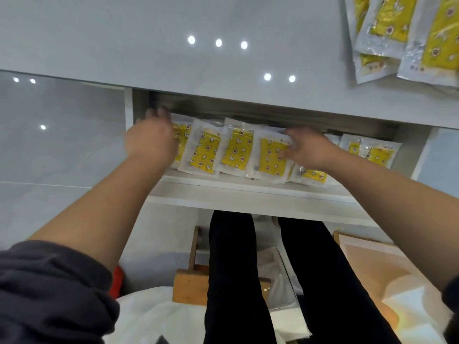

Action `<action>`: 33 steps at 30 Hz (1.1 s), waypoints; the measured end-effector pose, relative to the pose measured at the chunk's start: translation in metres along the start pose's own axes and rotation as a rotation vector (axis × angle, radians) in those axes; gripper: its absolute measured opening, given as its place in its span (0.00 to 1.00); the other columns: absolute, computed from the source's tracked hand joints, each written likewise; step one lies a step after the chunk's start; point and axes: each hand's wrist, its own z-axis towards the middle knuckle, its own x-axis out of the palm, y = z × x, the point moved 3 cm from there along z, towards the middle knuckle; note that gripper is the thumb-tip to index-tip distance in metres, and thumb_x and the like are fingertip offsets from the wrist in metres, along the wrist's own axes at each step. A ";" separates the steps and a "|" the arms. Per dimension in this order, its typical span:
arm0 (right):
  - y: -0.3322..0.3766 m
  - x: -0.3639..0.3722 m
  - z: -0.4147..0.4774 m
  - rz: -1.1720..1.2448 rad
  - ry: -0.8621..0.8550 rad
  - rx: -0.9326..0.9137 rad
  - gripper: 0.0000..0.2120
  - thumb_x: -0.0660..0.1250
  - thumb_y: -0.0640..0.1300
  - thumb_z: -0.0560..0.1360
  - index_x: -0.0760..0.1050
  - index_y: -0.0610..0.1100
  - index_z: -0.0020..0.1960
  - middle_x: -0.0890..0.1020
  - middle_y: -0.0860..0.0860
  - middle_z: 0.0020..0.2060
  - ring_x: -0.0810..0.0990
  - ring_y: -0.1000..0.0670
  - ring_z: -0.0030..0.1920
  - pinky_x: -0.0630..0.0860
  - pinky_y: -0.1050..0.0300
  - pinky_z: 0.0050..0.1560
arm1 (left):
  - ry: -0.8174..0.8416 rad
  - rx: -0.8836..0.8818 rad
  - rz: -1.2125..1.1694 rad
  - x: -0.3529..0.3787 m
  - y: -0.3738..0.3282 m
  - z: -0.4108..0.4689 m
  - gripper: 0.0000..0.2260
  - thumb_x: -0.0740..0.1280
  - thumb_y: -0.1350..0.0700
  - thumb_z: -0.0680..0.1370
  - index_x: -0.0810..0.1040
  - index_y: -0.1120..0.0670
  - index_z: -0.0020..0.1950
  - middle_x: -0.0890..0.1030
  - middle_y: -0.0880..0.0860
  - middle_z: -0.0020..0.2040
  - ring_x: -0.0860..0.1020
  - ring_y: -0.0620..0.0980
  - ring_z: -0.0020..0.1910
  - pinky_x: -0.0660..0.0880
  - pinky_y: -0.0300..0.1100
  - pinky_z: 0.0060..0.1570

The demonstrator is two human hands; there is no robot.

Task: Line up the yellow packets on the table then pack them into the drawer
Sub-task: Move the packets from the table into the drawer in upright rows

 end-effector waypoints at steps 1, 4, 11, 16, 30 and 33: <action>-0.001 -0.002 0.002 -0.103 -0.016 0.026 0.16 0.67 0.47 0.76 0.73 0.46 0.63 0.79 0.46 0.53 0.75 0.47 0.47 0.72 0.56 0.45 | -0.046 0.153 0.007 -0.001 -0.013 0.000 0.24 0.67 0.51 0.77 0.65 0.59 0.69 0.73 0.62 0.63 0.73 0.63 0.61 0.72 0.53 0.50; 0.000 -0.006 0.006 -0.404 -0.098 0.068 0.15 0.66 0.48 0.75 0.71 0.48 0.61 0.79 0.46 0.52 0.76 0.43 0.49 0.71 0.54 0.47 | -0.003 0.506 0.059 0.010 -0.044 0.000 0.34 0.70 0.48 0.75 0.58 0.53 0.76 0.63 0.58 0.74 0.62 0.60 0.73 0.62 0.57 0.70; 0.027 0.016 0.014 -0.487 -0.156 -0.094 0.39 0.70 0.52 0.71 0.54 0.51 0.76 0.59 0.46 0.74 0.60 0.39 0.72 0.58 0.40 0.71 | 0.078 0.383 0.147 0.027 -0.038 0.002 0.40 0.69 0.42 0.74 0.51 0.50 0.78 0.58 0.59 0.77 0.60 0.62 0.74 0.62 0.59 0.70; 0.050 0.038 0.019 -0.423 -0.110 -0.176 0.35 0.66 0.49 0.74 0.52 0.57 0.76 0.59 0.49 0.75 0.58 0.41 0.73 0.56 0.42 0.72 | 0.060 0.384 0.176 0.017 -0.041 -0.001 0.38 0.64 0.41 0.76 0.48 0.50 0.79 0.55 0.59 0.78 0.57 0.62 0.76 0.57 0.60 0.72; 0.014 0.018 0.006 -0.342 -0.096 -0.147 0.37 0.63 0.52 0.74 0.49 0.50 0.78 0.59 0.48 0.75 0.59 0.43 0.73 0.56 0.42 0.72 | 0.136 0.382 0.110 -0.003 -0.088 -0.018 0.30 0.62 0.52 0.79 0.54 0.52 0.78 0.55 0.57 0.78 0.52 0.58 0.78 0.54 0.59 0.74; 0.011 -0.002 -0.020 -0.267 -0.142 -0.162 0.36 0.63 0.50 0.75 0.51 0.49 0.78 0.61 0.46 0.75 0.61 0.42 0.73 0.59 0.44 0.72 | 0.130 0.387 0.062 -0.025 -0.102 -0.046 0.23 0.62 0.51 0.78 0.65 0.54 0.73 0.66 0.58 0.73 0.62 0.58 0.73 0.63 0.56 0.68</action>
